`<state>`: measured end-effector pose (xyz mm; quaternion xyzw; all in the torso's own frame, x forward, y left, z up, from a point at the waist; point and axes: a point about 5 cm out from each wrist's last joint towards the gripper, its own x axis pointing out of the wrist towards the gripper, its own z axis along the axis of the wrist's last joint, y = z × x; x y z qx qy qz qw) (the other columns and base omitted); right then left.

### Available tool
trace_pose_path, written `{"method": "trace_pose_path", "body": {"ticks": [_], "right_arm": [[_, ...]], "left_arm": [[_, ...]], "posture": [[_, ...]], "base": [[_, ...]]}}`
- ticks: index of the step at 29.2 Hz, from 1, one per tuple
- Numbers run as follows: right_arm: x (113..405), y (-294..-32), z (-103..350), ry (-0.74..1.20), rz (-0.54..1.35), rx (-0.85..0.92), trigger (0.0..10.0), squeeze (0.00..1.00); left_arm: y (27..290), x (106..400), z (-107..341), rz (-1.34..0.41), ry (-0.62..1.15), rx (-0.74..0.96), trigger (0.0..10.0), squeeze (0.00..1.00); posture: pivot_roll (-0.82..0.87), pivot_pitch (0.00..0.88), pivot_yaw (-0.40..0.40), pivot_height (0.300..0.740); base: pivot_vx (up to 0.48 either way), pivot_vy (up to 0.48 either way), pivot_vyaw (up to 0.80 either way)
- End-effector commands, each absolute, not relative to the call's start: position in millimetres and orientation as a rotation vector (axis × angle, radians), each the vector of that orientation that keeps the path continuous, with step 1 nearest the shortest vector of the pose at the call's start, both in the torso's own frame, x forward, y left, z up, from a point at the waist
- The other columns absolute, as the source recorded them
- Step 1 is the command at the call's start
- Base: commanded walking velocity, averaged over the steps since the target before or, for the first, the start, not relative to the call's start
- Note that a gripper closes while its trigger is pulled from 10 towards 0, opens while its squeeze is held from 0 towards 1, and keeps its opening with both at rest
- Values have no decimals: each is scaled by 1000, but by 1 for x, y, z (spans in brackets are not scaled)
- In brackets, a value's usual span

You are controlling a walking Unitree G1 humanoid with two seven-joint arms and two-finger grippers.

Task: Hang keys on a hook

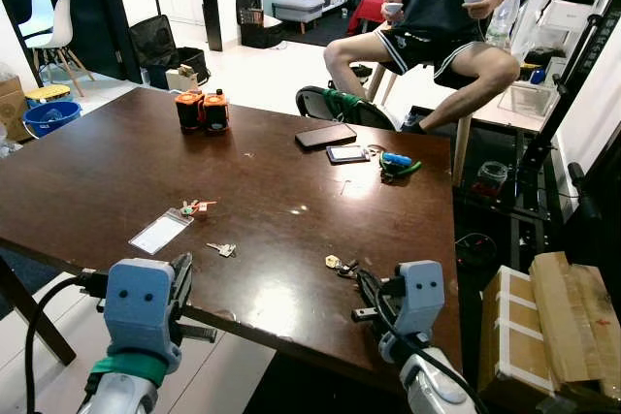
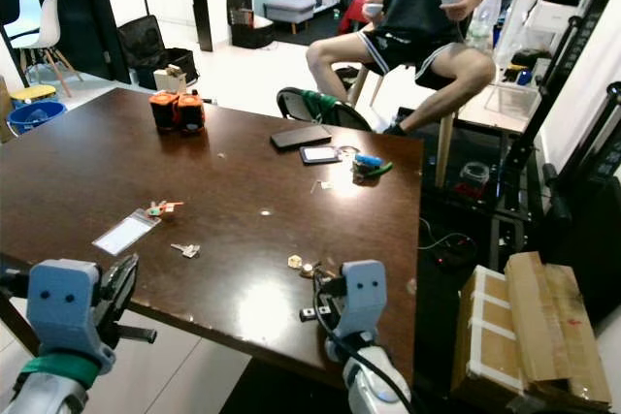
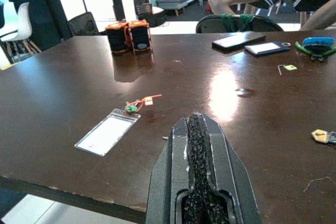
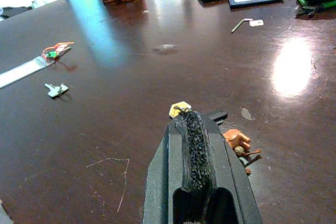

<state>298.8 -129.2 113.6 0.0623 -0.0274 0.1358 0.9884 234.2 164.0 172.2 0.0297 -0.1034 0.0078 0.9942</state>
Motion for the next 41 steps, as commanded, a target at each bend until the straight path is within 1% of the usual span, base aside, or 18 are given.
{"method": "trace_pose_path", "body": {"ticks": [1, 3, 5, 9, 10, 11, 15, 21, 22, 23, 25, 27, 29, 37, 38, 40, 41], "right_arm": [[298, -130, 108, -35, 267, 135, 10000, 0], [299, -131, 105, -15, 258, 130, 10000, 0], [305, -134, 96, 57, 218, 146, 10000, 0], [314, -133, 94, 86, 223, 157, 10000, 0], [319, -131, 97, 88, 242, 177, 10000, 1000], [326, -129, 101, 94, 260, 204, 10000, 1000], [333, -127, 105, 99, 280, 233, 10000, 1000], [339, -125, 106, 128, 283, 273, 10000, 1000], [341, -124, 104, 156, 281, 300, 10000, 1000], [341, -124, 104, 156, 281, 300, 10000, 1000], [341, -119, 96, 248, 330, 289, 10000, 1000], [341, -119, 96, 248, 330, 289, 10000, 1000], [343, -118, 93, 300, 355, 281, 10000, 1000], [349, -122, 93, 329, 329, 322, 10000, 1000], [351, -122, 94, 337, 330, 306, 10000, 902], [351, -122, 94, 337, 330, 306, 10000, 902], [352, -120, 96, 314, 374, 207, 10000, 0]], "left_arm": [[164, 236, 165, 18, -163, 48, 10000, 0], [164, 236, 162, 12, -148, 35, 10000, 0], [166, 238, 160, 8, -133, 26, 10000, 0], [166, 239, 161, 3, -131, 29, 10000, 0], [165, 240, 162, -12, -134, 34, 10000, 0], [163, 239, 162, -41, -136, 34, 10000, 0], [159, 238, 163, -74, -138, 29, 10000, 0], [157, 237, 163, -80, -136, 8, 10000, 0], [157, 236, 164, -91, -136, -3, 10000, 0], [157, 236, 164, -91, -136, -3, 10000, 0], [150, 233, 164, -160, -124, -10, 10000, 0], [150, 233, 164, -160, -124, -10, 10000, 0], [144, 231, 164, -211, -114, -37, 10000, 0], [143, 230, 166, -229, -114, -74, 10000, 0], [143, 230, 166, -234, -113, -82, 10000, 0], [143, 230, 166, -234, -113, -82, 10000, 0], [143, 229, 166, -242, -108, -85, 10000, 0]], "posture": [[-46, 0, 86, 740], [-46, 0, 86, 740], [-46, 0, 91, 740], [-42, 0, 99, 740], [-42, 0, 99, 740], [-42, 0, 99, 740], [-42, 0, 99, 740], [-30, 0, 101, 740], [-30, 0, 101, 740], [-30, 0, 101, 740], [-17, 1, 107, 740], [-17, 1, 107, 740], [-17, 1, 107, 740], [-13, 11, 113, 740], [-13, 11, 113, 740], [-13, 11, 113, 740], [-13, 11, 113, 740]], "base": [[0, 0, 0], [0, 0, 0], [0, 0, 0], [0, 0, 0], [0, 0, 0], [0, 0, 0], [0, 0, 0], [0, 0, 0], [0, 0, 0], [0, 0, 0], [0, 0, 0], [0, 0, 0], [0, 0, 0], [0, 0, 0], [0, 0, 0], [0, 0, 0], [0, 0, 0]]}}
